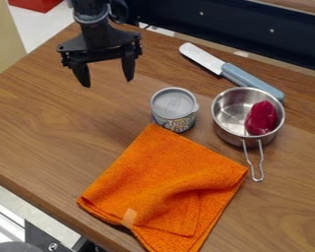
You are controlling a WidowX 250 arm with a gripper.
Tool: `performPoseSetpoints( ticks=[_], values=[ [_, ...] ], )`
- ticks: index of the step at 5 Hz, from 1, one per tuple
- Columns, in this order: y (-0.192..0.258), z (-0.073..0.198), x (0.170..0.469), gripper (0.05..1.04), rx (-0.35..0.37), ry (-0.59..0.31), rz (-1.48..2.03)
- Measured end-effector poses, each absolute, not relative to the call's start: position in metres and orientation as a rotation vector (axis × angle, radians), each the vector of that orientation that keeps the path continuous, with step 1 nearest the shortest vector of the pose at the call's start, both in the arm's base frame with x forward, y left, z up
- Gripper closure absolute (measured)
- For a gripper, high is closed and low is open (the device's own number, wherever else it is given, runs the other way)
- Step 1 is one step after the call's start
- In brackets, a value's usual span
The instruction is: Put the blue kitchen knife to the left of the table.
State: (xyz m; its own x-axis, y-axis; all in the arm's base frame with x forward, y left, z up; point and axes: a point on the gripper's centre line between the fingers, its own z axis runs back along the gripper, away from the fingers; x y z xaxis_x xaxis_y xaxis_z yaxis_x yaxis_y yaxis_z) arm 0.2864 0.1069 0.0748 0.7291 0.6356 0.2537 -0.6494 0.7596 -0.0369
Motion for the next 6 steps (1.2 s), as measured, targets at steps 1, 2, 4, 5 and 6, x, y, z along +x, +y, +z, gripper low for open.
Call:
performPoseSetpoints(
  ticks=[1,2,4,5,6],
  values=[
    [0.105,0.067,0.284,0.084,0.055,-0.233,0.72],
    [0.091,0.07,0.305,0.084,0.061,-0.261,0.812],
    [0.051,0.078,0.359,0.084,0.025,-0.285,0.99],
    [0.033,0.075,0.377,0.084,0.011,-0.32,1.035],
    [0.01,0.064,0.392,0.084,-0.004,-0.333,1.014]
  ],
)
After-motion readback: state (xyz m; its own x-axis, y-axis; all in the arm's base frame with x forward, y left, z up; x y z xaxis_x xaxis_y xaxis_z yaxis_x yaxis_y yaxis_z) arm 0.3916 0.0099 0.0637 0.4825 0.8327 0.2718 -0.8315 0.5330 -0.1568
